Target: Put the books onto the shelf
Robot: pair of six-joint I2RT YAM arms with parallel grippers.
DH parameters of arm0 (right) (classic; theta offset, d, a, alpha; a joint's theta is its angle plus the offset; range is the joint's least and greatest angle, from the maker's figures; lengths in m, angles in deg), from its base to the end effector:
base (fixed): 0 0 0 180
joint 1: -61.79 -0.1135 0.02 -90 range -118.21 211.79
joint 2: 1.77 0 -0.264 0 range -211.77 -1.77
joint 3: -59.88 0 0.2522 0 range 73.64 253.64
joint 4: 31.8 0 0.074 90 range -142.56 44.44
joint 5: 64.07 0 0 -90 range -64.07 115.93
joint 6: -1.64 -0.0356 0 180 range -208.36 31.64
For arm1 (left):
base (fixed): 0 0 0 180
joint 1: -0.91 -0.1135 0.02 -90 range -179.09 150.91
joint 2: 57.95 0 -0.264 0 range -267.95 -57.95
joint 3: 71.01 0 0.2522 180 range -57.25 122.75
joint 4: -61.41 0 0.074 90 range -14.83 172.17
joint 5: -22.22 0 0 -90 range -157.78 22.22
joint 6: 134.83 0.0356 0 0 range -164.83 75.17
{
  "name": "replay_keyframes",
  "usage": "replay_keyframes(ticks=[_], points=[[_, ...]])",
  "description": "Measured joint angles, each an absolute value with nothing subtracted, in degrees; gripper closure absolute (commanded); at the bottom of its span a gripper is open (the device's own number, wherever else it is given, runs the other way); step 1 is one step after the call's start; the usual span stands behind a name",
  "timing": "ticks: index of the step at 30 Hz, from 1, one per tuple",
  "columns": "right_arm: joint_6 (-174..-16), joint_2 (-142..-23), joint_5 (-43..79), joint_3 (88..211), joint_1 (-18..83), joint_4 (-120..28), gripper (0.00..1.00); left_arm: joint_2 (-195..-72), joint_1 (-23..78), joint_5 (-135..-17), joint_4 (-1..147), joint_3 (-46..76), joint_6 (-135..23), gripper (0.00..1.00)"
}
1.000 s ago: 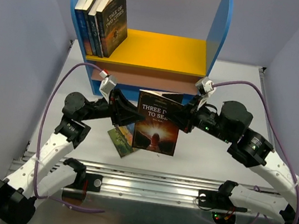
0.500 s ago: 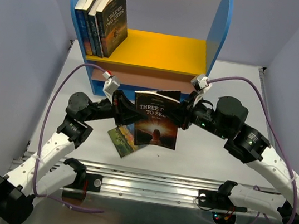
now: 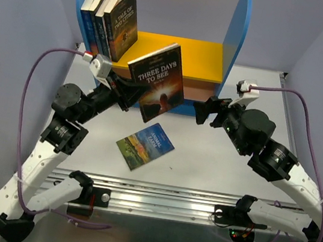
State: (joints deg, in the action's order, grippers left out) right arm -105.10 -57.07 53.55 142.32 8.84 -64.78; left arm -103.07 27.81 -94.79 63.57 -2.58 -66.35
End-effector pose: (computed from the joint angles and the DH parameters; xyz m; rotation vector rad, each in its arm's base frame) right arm 0.1332 0.1490 0.4349 -0.1644 1.6791 0.5174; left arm 0.1389 -0.0886 0.4385 0.4904 1.2137 -1.0098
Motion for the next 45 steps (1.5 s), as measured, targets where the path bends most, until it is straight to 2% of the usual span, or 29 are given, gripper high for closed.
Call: replay_keyframes(ticks=[8, 14, 19, 29, 34, 45], points=[[-105.12, -54.1, 62.44, 139.13, 8.84, -65.04, 0.0, -119.03, 27.83, -71.09, 71.53, 22.14, -57.19, 1.0], [-105.03, -53.97, 65.72, 137.58, 8.84, -65.94, 0.0, -134.0, 27.81, -57.65, 74.39, 30.29, -52.52, 1.0], [-104.81, -53.95, 67.08, 137.56, 8.84, -66.12, 0.0, -140.31, 27.74, -50.13, 74.83, 31.17, -49.02, 1.0], [-104.27, -53.95, 68.21, 137.54, 8.84, -66.12, 0.0, -141.65, 27.94, -37.87, 72.84, 31.26, -39.1, 1.0], [-103.78, -53.95, 68.63, 137.54, 8.84, -66.14, 0.0, -141.3, 27.94, -33.21, 64.23, 26.25, -34.57, 1.0], [-103.08, -52.97, 70.31, 137.32, 8.84, -66.16, 0.0, -140.27, 28.07, -34.29, 45.74, 17.18, -26.99, 1.0]])
